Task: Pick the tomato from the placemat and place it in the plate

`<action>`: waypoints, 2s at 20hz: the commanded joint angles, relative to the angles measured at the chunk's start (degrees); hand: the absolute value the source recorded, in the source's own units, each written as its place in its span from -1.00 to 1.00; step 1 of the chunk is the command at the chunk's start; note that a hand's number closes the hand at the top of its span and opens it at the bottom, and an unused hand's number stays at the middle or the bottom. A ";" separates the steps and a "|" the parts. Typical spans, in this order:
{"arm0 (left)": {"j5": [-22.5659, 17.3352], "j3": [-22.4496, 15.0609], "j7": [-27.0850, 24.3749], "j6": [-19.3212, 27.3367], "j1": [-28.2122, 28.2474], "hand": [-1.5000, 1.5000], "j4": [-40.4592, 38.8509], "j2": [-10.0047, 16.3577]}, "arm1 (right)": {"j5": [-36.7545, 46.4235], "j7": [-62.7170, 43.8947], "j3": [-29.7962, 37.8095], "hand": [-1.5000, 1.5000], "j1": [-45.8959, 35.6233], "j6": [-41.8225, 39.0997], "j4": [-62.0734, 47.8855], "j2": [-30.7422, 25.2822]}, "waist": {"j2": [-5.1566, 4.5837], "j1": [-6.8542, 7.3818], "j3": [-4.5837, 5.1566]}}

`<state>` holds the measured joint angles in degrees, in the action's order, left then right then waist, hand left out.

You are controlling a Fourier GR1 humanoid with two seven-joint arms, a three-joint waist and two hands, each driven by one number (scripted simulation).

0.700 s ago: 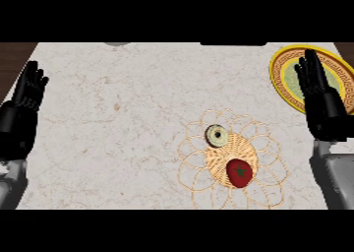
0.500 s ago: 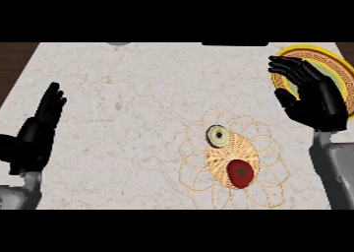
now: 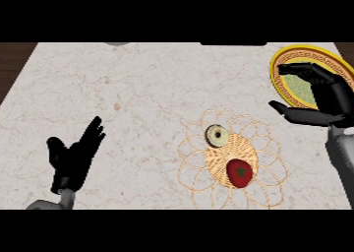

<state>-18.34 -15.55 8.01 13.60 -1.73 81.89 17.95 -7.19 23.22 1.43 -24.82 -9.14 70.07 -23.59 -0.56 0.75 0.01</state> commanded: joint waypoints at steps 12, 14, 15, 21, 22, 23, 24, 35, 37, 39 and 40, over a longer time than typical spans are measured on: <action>0.94 -0.40 2.23 -1.54 2.31 0.00 1.30 -1.83 | 14.91 5.36 -8.65 -1.00 -1.03 -15.83 -1.84 -14.61 | 0.87 -0.50 0.06; 0.69 0.75 1.93 -1.39 -1.04 0.00 -2.75 -3.26 | 16.03 3.07 -9.81 -1.00 -3.82 -20.18 -1.26 -17.79 | 0.59 -0.81 0.10; 2.19 -1.01 0.44 0.36 3.03 0.00 -0.24 -4.33 | 16.79 0.28 -11.65 -1.00 -1.20 -18.99 4.84 -16.37 | 1.03 -1.13 0.10; 0.46 2.84 2.43 -2.92 1.64 0.00 -0.91 -2.32 | 22.27 -8.02 -13.76 -1.00 5.99 -16.92 16.49 -14.69 | 0.76 -1.17 0.02; 1.85 1.87 1.94 -1.64 1.63 0.00 -2.16 -3.09 | 23.00 -13.39 -16.73 -1.00 7.31 -16.07 21.12 -12.16 | 0.87 -1.53 0.06; 2.04 2.51 2.13 -2.94 0.40 0.00 -2.16 -3.29 | 25.27 -10.35 -15.66 -1.00 6.71 -15.88 18.00 -11.34 | 0.64 -0.90 0.01; 2.60 2.00 -0.32 -2.33 1.33 0.00 -3.71 -5.22 | 26.18 -11.56 -16.70 -1.00 9.25 -15.22 21.31 -10.66 | 0.67 -1.04 0.01; 3.78 4.09 1.35 -5.32 5.45 0.00 1.16 -5.12 | 36.46 -17.71 -20.00 -1.00 15.09 -17.89 25.22 -4.91 | 0.63 -0.72 -0.01; 4.40 5.72 5.56 -4.71 -1.83 0.00 -1.34 -5.65 | 36.76 -20.71 -20.17 -1.00 12.67 -20.07 23.91 -1.99 | 0.57 -0.77 -0.01; 5.14 3.66 5.51 -4.58 3.15 0.00 2.96 -6.72 | 40.94 -15.94 -21.94 -1.00 16.32 -16.81 22.07 -1.77 | 0.60 -0.61 -0.03; 5.07 6.77 3.77 -6.73 0.31 0.00 -1.49 -6.60 | 40.15 -18.41 -19.89 -1.00 16.75 -19.43 26.16 -0.34 | 0.60 -0.79 -0.01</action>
<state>-13.78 -10.71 11.37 8.35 -0.01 81.42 12.13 30.31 5.67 -18.31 -10.45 -27.32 93.77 -26.62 0.03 0.01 0.00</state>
